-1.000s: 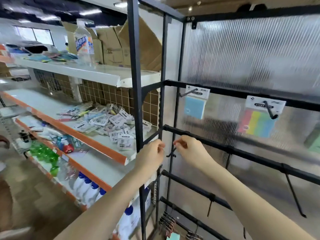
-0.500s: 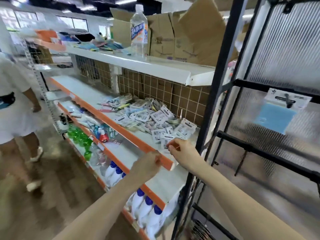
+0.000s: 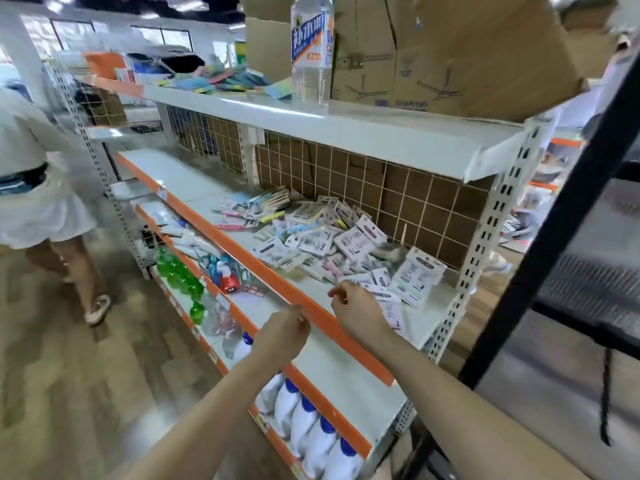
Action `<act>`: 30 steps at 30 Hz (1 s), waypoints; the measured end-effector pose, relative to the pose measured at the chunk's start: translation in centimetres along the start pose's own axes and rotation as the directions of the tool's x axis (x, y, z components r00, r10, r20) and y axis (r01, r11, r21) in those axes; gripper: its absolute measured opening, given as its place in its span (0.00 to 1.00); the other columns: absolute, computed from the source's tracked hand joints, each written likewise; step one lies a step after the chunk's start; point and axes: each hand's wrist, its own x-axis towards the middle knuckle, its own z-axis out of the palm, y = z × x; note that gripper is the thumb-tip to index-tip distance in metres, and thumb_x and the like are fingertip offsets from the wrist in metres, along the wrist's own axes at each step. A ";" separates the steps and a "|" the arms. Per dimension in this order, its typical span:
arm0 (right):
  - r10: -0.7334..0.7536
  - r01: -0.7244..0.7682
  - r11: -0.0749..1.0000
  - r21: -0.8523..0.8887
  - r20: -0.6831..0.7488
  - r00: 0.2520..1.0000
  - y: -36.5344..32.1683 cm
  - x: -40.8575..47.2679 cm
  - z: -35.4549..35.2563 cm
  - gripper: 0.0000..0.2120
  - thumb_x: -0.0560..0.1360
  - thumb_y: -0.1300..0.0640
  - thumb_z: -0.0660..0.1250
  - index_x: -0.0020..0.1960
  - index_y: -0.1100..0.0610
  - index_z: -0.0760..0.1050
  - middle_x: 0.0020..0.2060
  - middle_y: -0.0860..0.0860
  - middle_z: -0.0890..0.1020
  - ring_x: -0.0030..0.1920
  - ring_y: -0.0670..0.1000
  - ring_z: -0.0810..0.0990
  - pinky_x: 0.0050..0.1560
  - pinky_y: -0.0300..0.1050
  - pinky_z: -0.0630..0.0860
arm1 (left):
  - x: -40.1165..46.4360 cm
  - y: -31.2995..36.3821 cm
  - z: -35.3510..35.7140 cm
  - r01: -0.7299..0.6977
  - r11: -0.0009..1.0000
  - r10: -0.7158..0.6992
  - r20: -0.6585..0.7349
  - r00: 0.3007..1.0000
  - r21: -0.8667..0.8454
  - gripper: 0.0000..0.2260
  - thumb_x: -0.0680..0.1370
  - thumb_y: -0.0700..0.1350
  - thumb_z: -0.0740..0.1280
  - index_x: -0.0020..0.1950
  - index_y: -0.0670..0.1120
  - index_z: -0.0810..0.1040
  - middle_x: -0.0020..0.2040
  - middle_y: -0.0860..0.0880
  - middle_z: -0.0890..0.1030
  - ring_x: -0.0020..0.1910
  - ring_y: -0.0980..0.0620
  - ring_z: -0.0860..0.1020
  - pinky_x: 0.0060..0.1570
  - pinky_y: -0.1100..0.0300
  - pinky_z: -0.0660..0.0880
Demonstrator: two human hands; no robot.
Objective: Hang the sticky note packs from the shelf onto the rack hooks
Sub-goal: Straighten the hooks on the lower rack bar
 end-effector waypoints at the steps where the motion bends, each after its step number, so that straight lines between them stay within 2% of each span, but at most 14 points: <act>1: 0.022 -0.022 1.000 0.015 -0.017 1.000 0.0 1.3 0.4 0.13 0.77 0.62 0.58 0.58 0.60 0.76 0.54 0.55 0.81 0.49 0.55 0.78 0.44 0.41 0.68 | 1.2 -0.3 -0.2 0.007 1.000 -0.007 -0.010 1.000 0.006 0.10 0.79 0.40 0.58 0.55 0.46 0.77 0.52 0.44 0.81 0.50 0.45 0.79 0.51 0.51 0.76; 4: 0.082 -0.078 0.994 0.075 -0.056 0.995 0.1 5.1 2.0 0.12 0.78 0.62 0.57 0.58 0.61 0.76 0.55 0.57 0.81 0.48 0.57 0.78 0.43 0.43 0.68 | 4.8 -1.1 -0.8 0.021 1.000 -0.020 -0.033 0.999 0.014 0.11 0.79 0.40 0.57 0.54 0.47 0.78 0.53 0.45 0.81 0.51 0.45 0.79 0.50 0.52 0.76; 8: 0.111 -0.104 0.988 0.112 -0.061 0.992 -0.2 9.0 4.1 0.12 0.79 0.62 0.58 0.60 0.59 0.76 0.55 0.55 0.81 0.55 0.55 0.79 0.48 0.44 0.72 | 9.0 -2.3 -1.7 0.050 0.999 -0.049 -0.039 0.998 0.019 0.13 0.79 0.41 0.56 0.57 0.49 0.78 0.54 0.47 0.80 0.51 0.45 0.78 0.47 0.53 0.76; 10: 0.110 -0.100 0.986 0.134 -0.070 0.992 -0.2 10.9 4.9 0.11 0.79 0.62 0.58 0.58 0.58 0.76 0.54 0.54 0.81 0.53 0.55 0.79 0.49 0.46 0.74 | 10.9 -2.9 -2.1 0.058 0.998 -0.058 -0.055 0.997 0.001 0.13 0.78 0.40 0.56 0.57 0.50 0.77 0.53 0.46 0.80 0.48 0.45 0.78 0.46 0.52 0.77; 13: 0.125 -0.114 0.980 0.165 -0.060 0.990 -0.4 13.2 6.1 0.11 0.78 0.62 0.58 0.57 0.56 0.76 0.53 0.54 0.82 0.48 0.55 0.80 0.45 0.46 0.73 | 13.2 -3.8 -2.5 0.048 0.999 -0.050 -0.094 0.994 -0.020 0.12 0.79 0.39 0.57 0.57 0.48 0.77 0.53 0.46 0.81 0.49 0.45 0.79 0.47 0.50 0.77; 17: 0.106 -0.093 0.985 0.148 -0.079 0.991 -1.0 15.1 7.5 0.11 0.78 0.62 0.60 0.57 0.54 0.77 0.53 0.52 0.82 0.53 0.52 0.80 0.50 0.46 0.75 | 15.7 -5.1 -2.8 0.052 0.999 -0.052 -0.119 0.992 -0.009 0.10 0.79 0.41 0.58 0.56 0.48 0.76 0.51 0.47 0.80 0.47 0.46 0.78 0.37 0.56 0.72; 20: 0.035 -0.024 0.995 0.095 -0.108 0.994 -1.7 17.0 7.9 0.11 0.78 0.63 0.60 0.58 0.57 0.76 0.55 0.54 0.81 0.55 0.53 0.79 0.52 0.45 0.75 | 18.0 -5.5 -3.2 0.037 0.999 -0.038 -0.110 0.993 -0.010 0.09 0.78 0.39 0.58 0.55 0.45 0.75 0.49 0.45 0.81 0.47 0.44 0.78 0.37 0.55 0.72; 24: -0.030 0.028 1.000 -0.010 -0.146 0.989 -2.3 19.8 8.1 0.12 0.78 0.62 0.59 0.58 0.53 0.75 0.57 0.52 0.77 0.59 0.52 0.75 0.54 0.50 0.75 | 20.8 -5.7 -3.5 0.015 0.999 -0.020 -0.112 0.993 -0.043 0.16 0.76 0.37 0.60 0.62 0.46 0.74 0.56 0.47 0.79 0.56 0.46 0.77 0.48 0.53 0.75; 27: -0.054 0.042 0.997 -0.060 -0.213 0.976 -2.6 22.7 8.5 0.12 0.77 0.64 0.61 0.59 0.55 0.74 0.60 0.52 0.74 0.62 0.52 0.70 0.57 0.50 0.73 | 23.7 -6.7 -3.7 -0.078 0.997 0.074 -0.135 0.988 -0.025 0.17 0.76 0.36 0.60 0.64 0.46 0.72 0.61 0.45 0.75 0.60 0.44 0.73 0.52 0.52 0.73; 30: -0.104 0.043 0.975 -0.217 -0.281 0.954 -2.5 25.3 8.8 0.16 0.75 0.65 0.62 0.63 0.59 0.72 0.64 0.56 0.71 0.65 0.55 0.66 0.62 0.45 0.67 | 26.5 -7.5 -4.0 -0.217 0.975 0.223 -0.182 0.958 0.054 0.12 0.77 0.38 0.62 0.61 0.42 0.73 0.58 0.41 0.74 0.57 0.40 0.72 0.50 0.51 0.69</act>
